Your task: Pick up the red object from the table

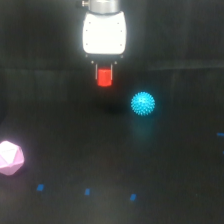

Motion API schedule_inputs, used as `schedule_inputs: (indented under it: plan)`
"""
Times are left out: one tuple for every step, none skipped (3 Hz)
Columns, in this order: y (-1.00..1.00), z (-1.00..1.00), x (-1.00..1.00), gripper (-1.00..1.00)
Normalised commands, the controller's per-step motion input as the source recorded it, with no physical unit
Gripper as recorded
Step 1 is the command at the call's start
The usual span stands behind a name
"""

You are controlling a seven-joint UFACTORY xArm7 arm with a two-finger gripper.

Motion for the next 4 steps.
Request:
schedule_inputs:
  plan:
    - [-0.73, 0.52, -0.11, -1.00]
    - [-1.00, -0.15, -0.53, -0.68]
    - [-0.18, -0.08, -0.09, -0.99]
    - [-0.15, -0.69, 0.11, -1.00]
